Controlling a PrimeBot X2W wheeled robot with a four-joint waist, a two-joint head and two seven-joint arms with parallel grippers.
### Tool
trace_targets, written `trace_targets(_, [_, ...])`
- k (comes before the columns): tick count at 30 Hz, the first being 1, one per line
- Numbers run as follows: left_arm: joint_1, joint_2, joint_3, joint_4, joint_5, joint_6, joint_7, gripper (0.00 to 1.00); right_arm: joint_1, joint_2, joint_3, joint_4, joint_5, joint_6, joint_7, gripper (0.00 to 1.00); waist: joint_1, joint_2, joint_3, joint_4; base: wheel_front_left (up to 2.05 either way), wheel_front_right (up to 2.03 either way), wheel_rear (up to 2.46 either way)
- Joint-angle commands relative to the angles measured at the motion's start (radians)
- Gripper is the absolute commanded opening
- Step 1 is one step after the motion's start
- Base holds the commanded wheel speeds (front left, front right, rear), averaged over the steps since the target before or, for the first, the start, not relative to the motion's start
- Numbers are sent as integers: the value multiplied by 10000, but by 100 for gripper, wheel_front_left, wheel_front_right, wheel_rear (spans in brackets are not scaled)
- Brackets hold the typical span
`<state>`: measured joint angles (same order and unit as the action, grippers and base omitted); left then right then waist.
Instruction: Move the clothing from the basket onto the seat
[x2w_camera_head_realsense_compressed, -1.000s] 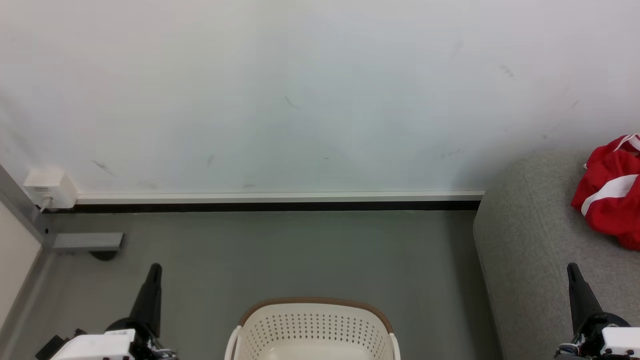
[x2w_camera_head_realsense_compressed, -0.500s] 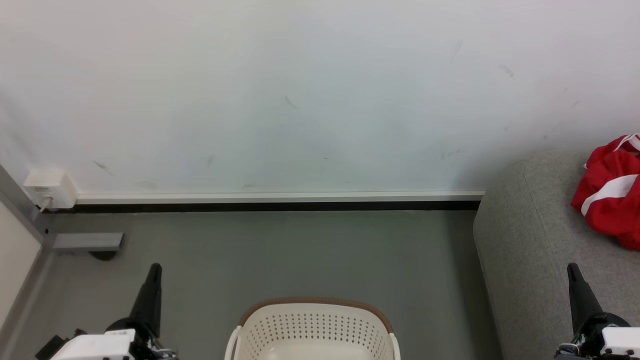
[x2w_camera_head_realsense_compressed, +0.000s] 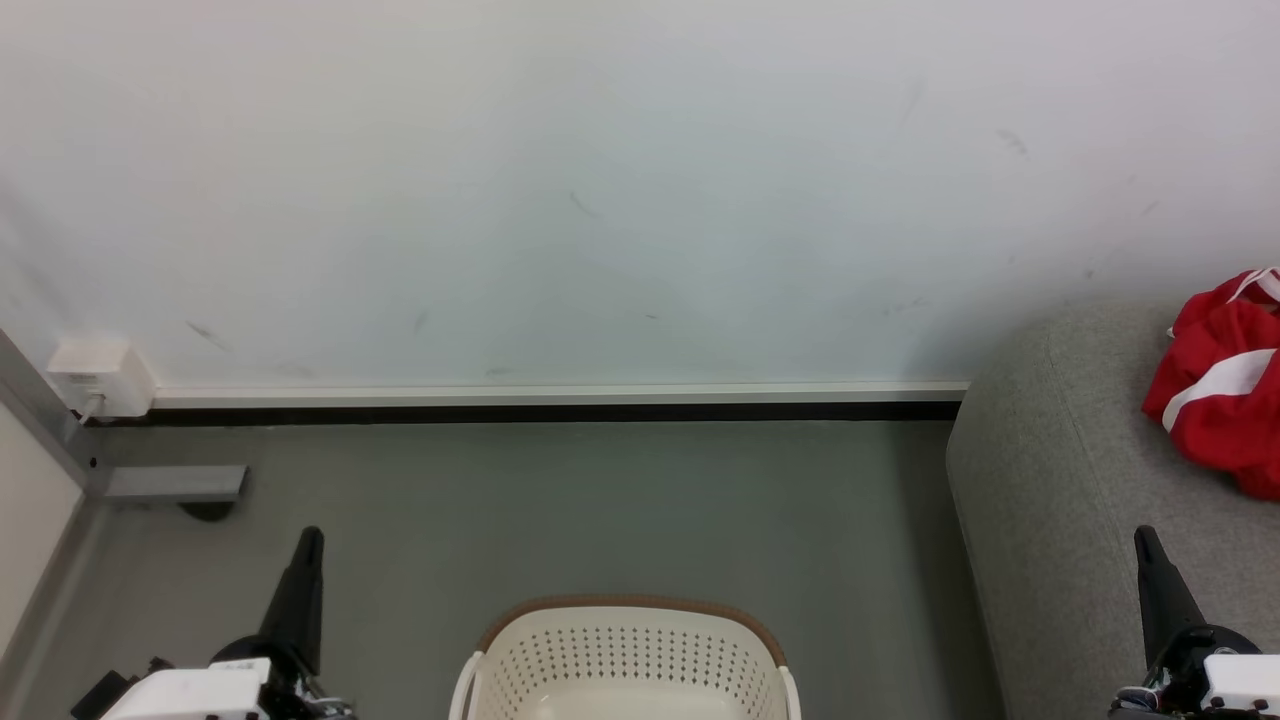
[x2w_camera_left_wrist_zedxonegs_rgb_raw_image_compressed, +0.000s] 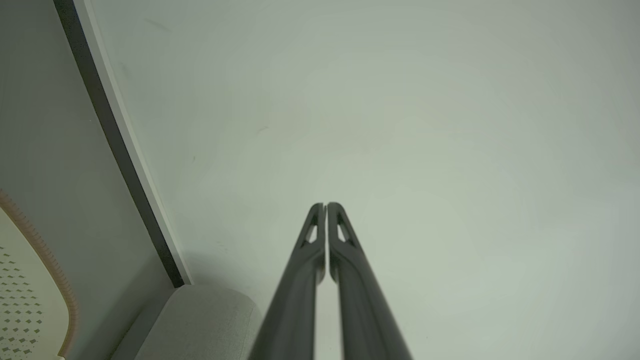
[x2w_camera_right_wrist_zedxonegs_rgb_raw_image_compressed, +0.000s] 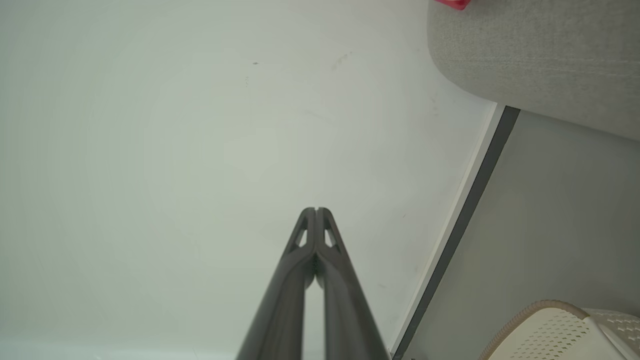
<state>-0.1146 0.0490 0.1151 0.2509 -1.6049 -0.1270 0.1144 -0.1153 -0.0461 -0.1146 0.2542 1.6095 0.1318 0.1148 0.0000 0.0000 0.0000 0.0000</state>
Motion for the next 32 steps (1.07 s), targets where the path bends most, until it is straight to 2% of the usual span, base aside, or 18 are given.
trace_targets(1, [-58, 21, 33, -28, -118, -49, 54, 0, -59, -77, -39, -54, 35, -21, 43, 0, 0, 0, 0, 0, 0, 0, 0])
trace_targets(32, [-58, 21, 33, -28, -118, -49, 54, 0, -59, -78, -38, -52, 29, -21, 44, 0, 0, 0, 0, 0, 0, 0, 0])
